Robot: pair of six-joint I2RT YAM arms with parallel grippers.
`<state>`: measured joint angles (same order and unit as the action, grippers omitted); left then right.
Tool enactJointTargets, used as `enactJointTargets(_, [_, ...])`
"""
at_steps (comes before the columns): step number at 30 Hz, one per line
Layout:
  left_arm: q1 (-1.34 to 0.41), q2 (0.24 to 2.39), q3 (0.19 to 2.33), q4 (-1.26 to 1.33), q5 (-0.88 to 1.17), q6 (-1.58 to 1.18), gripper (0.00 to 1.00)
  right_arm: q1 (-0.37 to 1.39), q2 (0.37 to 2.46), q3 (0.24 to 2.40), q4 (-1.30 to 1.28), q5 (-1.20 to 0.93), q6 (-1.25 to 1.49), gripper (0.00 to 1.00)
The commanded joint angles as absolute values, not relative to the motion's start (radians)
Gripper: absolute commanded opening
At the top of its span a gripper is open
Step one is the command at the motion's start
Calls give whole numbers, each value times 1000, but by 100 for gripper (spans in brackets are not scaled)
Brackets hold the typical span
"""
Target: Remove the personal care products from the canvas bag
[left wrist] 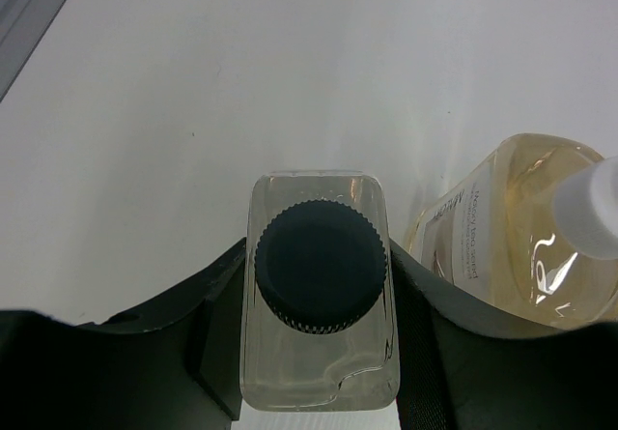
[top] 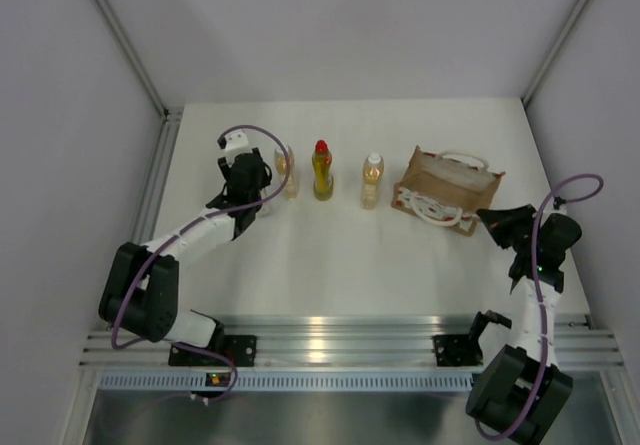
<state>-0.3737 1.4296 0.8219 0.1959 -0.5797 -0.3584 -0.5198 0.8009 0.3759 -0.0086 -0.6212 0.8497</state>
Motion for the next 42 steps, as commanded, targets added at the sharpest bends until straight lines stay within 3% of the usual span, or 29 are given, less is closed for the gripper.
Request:
enactJointTargets(1, [-368,1423,873,388,-592,-327,0,-512,772,431,44,-603,896,0])
enactJointTargets(4, [-368,1437,876,377,-584,-327,1,-514,764,434,43,-594,908,2])
enactJointTargets(5, [-368,1439,876,376,-581,-328,5,-512,759,437,43,-592,910,3])
enactJointTargets(6, [-367,1442,876,371,-578,-331,16,-514,759,437,43,-592,913,4])
enactJointTargets(8, [-368,1447,880,361,-572,-337,25,-514,758,443,38,-594,914,8])
enactJointTargets(14, [-368,1453,896,333,-569,-351,45,-512,759,449,34,-601,914,13])
enactJointTargets(16, [-368,1451,903,318,-569,-351,56,-512,759,451,32,-606,914,19])
enactJointTargets(21, [-370,1436,914,288,-563,-354,70,-514,756,456,31,-611,916,29])
enactJointTargets(31, [-374,1387,954,226,-525,-345,89,-512,755,491,3,-626,907,60])
enactJointTargets(32, [-376,1365,962,213,-514,-342,98,-514,753,495,2,-627,904,62])
enactJointTargets(35, [-382,1329,1008,140,-496,-334,98,-514,744,515,-32,-627,891,73])
enactJointTargets(36, [-383,1321,1021,91,-486,-333,98,-512,741,525,-44,-626,881,93])
enactJointTargets(37, [-383,1310,1035,63,-482,-334,98,-514,733,532,-51,-624,874,99])
enactJointTargets(42, [-385,1221,1120,-132,-471,-373,98,-512,716,584,-115,-600,812,100])
